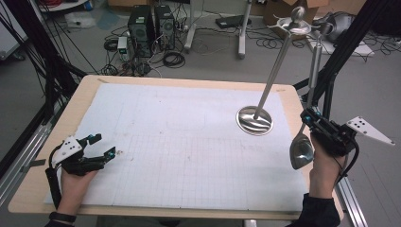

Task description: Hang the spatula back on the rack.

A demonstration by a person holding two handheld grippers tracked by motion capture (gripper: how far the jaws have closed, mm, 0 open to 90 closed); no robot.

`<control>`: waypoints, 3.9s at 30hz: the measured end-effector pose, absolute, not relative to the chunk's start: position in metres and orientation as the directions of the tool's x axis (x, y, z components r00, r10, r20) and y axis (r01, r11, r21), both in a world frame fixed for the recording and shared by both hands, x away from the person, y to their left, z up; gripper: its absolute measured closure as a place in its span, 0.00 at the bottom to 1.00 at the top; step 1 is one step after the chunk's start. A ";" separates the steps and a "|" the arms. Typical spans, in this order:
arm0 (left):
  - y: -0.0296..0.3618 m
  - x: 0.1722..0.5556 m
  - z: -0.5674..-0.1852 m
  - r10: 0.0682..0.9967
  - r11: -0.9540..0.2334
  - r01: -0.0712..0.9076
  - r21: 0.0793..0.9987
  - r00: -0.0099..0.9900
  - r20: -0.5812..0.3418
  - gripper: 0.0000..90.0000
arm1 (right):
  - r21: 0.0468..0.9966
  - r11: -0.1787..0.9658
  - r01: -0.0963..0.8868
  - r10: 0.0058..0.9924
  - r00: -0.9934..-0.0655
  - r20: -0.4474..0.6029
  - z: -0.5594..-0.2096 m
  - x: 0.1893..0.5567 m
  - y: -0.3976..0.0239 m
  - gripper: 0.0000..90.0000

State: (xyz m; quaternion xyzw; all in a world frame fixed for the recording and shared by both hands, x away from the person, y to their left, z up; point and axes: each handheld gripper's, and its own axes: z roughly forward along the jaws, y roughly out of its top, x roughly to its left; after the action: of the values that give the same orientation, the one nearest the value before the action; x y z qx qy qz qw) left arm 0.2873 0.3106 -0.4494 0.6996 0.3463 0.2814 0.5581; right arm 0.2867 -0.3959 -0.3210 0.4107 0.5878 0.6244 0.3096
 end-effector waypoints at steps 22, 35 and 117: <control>0.310 0.288 -0.449 0.797 -0.146 0.173 0.974 0.604 0.012 0.24 | 0.984 -0.118 0.134 0.853 -0.494 0.169 -0.326 0.307 -0.386 0.83; 0.310 0.288 -0.449 0.795 -0.151 0.174 0.973 0.607 0.015 0.24 | 0.981 -0.110 0.161 0.846 -0.503 0.177 -0.330 0.315 -0.380 0.83; 0.309 0.290 -0.449 0.791 -0.171 0.187 0.967 0.611 0.022 0.23 | 0.967 0.091 0.239 0.787 -0.612 0.077 -0.422 0.277 -0.301 0.29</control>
State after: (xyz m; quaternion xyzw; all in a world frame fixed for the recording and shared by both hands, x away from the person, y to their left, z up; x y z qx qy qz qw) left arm 0.2897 0.3087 -0.4489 0.7132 0.3429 0.2772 0.5449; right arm 0.2773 -0.3011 -0.4221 0.3678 0.6975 0.5650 0.2428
